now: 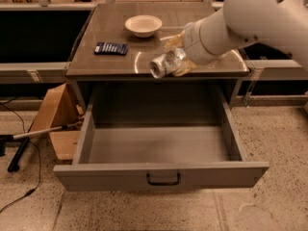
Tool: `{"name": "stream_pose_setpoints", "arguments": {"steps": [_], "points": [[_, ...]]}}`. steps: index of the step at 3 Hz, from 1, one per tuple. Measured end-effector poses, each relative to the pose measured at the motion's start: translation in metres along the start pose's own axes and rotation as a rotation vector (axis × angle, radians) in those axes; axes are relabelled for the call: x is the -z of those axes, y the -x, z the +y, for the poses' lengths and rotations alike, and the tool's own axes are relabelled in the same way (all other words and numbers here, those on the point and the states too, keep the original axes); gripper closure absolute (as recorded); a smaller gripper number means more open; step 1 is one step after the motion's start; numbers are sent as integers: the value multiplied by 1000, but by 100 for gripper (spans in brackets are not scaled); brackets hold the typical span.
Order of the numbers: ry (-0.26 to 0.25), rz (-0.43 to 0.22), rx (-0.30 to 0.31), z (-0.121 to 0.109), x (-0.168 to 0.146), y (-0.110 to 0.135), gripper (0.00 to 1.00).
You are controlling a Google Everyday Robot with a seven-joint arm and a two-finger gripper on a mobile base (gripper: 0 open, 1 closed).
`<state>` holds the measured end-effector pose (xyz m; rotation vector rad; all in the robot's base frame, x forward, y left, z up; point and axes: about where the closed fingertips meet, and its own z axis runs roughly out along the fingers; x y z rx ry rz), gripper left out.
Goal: Place redbull can into top drawer
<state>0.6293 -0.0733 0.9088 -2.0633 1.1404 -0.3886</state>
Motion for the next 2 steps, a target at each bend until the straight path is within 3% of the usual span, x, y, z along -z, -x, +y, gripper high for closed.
{"name": "stream_pose_setpoints", "arguments": {"steps": [1,2], "points": [[-18,108,-27,23,-17,-2,100],[-1,207,-89,58,-41,-21,100]]}}
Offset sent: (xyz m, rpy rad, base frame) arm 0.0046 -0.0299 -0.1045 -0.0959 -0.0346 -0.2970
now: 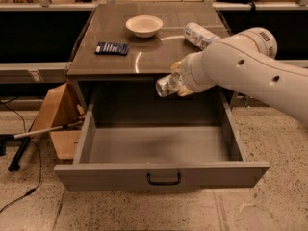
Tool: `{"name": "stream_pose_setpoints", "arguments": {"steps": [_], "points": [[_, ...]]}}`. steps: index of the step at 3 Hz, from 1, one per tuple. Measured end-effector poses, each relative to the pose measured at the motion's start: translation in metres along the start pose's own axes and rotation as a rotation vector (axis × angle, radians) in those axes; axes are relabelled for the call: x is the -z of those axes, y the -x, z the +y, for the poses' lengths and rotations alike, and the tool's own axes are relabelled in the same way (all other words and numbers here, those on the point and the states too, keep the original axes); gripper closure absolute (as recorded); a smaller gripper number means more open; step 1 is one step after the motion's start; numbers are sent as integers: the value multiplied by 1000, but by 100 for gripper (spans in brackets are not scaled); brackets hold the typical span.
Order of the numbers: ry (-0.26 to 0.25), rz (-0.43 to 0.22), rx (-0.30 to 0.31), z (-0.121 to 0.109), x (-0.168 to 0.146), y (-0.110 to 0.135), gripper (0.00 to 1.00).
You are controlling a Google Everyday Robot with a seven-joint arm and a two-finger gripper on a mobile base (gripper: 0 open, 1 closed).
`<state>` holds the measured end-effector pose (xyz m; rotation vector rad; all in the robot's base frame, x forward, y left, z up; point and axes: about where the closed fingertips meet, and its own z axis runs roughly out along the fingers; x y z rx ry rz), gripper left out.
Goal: Place redbull can into top drawer
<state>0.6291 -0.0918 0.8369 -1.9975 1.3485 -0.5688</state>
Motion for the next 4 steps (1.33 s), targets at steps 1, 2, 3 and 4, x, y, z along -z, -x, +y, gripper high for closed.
{"name": "stream_pose_setpoints", "arguments": {"steps": [1,2,3,4], "points": [[20,42,-40,19,-11,-10,100],[48,49,-94,39,-22,-19,100],[48,49,-94,39,-22,-19,100],[32,-20,-161,42,-28,-23,100]]}}
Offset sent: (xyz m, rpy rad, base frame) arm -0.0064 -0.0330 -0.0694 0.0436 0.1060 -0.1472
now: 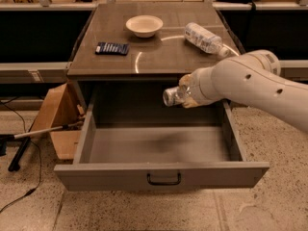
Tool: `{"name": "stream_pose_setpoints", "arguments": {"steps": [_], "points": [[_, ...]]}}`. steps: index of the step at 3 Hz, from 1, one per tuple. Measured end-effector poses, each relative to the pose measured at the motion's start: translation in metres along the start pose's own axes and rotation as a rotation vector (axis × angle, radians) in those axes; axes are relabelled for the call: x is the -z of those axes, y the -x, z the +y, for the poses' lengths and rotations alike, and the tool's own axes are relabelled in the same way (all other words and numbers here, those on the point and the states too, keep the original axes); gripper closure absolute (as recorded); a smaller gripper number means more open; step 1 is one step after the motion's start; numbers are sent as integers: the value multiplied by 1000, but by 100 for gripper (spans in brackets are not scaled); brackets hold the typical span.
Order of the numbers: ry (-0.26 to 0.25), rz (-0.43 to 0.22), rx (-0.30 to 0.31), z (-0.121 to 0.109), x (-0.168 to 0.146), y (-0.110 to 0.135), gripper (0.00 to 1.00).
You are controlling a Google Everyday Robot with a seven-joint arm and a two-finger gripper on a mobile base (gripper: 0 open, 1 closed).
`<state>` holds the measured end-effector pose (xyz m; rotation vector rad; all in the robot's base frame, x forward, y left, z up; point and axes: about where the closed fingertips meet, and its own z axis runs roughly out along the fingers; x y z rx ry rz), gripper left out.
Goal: Place redbull can into top drawer
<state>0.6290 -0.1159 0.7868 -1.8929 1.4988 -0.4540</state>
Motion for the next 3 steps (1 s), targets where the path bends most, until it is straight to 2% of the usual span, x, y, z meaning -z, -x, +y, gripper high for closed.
{"name": "stream_pose_setpoints", "arguments": {"steps": [1,2,3], "points": [[4,-73,-77,10,-10,-4,100],[26,-112,-135,23,-22,-9,100],[45,-122,-165,34,-31,-12,100]]}}
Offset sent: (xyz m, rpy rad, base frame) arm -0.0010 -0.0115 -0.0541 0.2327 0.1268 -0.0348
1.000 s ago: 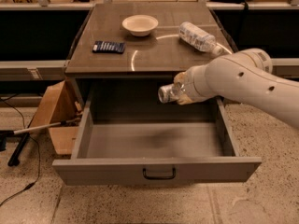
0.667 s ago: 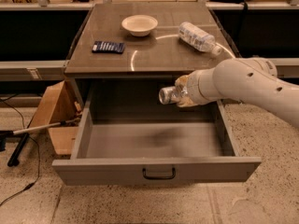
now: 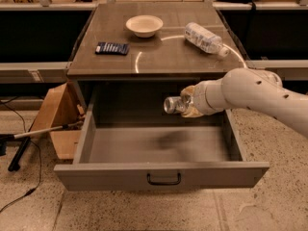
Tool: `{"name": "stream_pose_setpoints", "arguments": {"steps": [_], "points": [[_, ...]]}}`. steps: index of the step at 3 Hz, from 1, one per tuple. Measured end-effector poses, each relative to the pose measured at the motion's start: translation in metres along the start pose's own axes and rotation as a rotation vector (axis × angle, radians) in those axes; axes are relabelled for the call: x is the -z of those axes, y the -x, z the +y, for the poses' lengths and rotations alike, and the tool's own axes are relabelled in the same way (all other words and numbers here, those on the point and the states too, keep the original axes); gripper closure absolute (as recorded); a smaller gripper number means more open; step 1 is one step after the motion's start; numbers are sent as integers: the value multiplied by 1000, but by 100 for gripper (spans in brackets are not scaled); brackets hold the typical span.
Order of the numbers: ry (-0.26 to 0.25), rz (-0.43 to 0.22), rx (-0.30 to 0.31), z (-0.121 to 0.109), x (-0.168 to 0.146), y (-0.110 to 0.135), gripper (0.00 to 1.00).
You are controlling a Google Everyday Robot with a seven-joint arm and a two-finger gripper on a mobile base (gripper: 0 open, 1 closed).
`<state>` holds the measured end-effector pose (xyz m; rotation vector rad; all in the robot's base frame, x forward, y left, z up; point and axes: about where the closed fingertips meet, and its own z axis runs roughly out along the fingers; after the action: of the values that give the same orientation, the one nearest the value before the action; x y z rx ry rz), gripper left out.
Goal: Place redbull can into top drawer
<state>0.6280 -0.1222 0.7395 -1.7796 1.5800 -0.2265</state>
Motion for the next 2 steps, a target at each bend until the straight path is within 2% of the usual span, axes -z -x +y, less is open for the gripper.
{"name": "stream_pose_setpoints", "arguments": {"steps": [2], "points": [[46,18,-35,19,-16,-8,100]]}}
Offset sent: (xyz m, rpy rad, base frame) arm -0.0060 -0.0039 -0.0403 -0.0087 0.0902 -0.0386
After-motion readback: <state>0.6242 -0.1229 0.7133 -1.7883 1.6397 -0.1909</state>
